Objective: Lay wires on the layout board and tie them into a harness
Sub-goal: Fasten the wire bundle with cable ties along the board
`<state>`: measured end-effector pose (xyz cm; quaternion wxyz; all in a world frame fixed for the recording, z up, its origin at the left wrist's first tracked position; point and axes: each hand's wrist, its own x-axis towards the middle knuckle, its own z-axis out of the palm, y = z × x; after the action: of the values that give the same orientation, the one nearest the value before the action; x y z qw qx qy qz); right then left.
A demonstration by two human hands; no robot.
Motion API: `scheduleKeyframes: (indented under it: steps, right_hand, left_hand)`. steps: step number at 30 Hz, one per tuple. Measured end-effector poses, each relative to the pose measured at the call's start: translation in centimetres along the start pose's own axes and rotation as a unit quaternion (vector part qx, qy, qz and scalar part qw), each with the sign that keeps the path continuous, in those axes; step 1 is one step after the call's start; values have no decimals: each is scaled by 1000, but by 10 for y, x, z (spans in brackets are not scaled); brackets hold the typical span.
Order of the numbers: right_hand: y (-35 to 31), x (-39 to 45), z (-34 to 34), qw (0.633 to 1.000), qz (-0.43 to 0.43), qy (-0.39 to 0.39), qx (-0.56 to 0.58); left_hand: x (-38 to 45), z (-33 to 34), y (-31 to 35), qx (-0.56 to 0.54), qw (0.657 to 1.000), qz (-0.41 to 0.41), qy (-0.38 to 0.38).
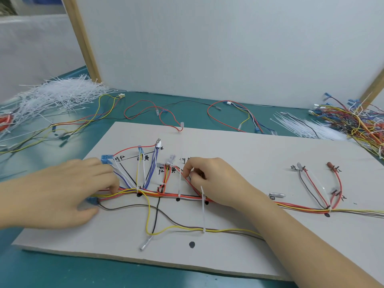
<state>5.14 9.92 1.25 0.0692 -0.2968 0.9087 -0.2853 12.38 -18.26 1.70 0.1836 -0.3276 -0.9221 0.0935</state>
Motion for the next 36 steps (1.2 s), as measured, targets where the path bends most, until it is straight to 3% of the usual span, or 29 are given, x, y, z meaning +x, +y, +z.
scheduleKeyframes:
  steps: [9, 19, 24, 29, 32, 36]
  right_hand:
    - [0, 0, 0, 1000, 0, 0, -1]
    - [-1, -1, -1, 1000, 3, -2, 1]
    - [-1, 0, -1, 1000, -3, -4, -4]
    - [-2, 0, -1, 1000, 0, -3, -3]
    - [-2, 0, -1, 1000, 1, -2, -1]
    - [-1, 0, -1, 1000, 2, 0, -7]
  left_hand:
    - [14, -10, 17, -27, 999, -4, -31]
    - [6, 9, -7, -38, 974, -16, -221]
    - [2, 2, -2, -28, 983, -19, -180]
    - [3, 4, 5, -73, 977, -74, -186]
    - [13, 4, 9, -12, 960, -94, -263]
    - [22, -1, 10, -19, 950, -106, -292]
